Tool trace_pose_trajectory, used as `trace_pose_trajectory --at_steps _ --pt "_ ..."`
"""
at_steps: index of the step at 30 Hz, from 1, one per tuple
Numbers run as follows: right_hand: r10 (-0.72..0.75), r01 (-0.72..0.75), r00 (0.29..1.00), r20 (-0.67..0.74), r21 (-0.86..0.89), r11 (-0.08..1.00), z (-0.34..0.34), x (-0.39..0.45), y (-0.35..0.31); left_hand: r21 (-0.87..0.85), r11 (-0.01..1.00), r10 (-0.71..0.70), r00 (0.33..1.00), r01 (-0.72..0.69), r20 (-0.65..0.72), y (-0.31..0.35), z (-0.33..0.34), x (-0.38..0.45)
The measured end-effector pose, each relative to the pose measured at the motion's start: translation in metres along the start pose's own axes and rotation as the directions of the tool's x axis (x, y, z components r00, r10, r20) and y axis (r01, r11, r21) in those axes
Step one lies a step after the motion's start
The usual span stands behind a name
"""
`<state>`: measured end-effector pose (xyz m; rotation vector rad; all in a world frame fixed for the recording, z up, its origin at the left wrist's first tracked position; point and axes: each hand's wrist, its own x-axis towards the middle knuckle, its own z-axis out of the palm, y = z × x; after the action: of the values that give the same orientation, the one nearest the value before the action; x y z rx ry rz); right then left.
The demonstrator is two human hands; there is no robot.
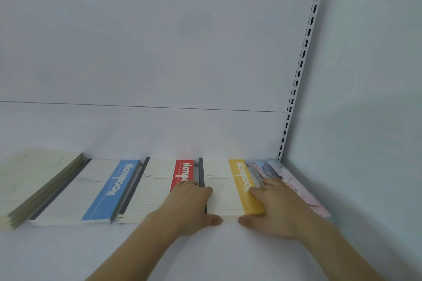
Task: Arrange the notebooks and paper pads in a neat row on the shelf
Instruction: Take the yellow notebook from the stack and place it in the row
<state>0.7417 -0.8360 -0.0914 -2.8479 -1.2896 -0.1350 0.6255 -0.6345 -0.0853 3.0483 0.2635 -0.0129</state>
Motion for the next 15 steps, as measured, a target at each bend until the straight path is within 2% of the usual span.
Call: trace_pose_trajectory --at_steps 4,9,13,15 --pt "-0.018 0.018 1.000 0.015 -0.048 0.999 0.006 0.000 -0.001 0.022 1.000 0.001 1.000 -0.001 -0.009 0.002 0.002 -0.002" --pt "0.000 -0.002 1.000 -0.025 -0.068 0.998 0.004 -0.008 -0.003 0.087 0.996 -0.008 0.994 0.017 -0.110 0.006 0.005 -0.009" --pt "0.067 -0.066 0.992 -0.107 0.014 0.998 0.000 -0.017 -0.011 0.022 0.999 -0.039 0.981 0.044 -0.189 0.007 0.005 -0.020" --pt "0.056 -0.047 0.985 -0.163 0.058 0.997 -0.003 -0.022 -0.027 -0.018 0.998 -0.070 0.962 0.068 -0.265 0.005 0.005 -0.029"
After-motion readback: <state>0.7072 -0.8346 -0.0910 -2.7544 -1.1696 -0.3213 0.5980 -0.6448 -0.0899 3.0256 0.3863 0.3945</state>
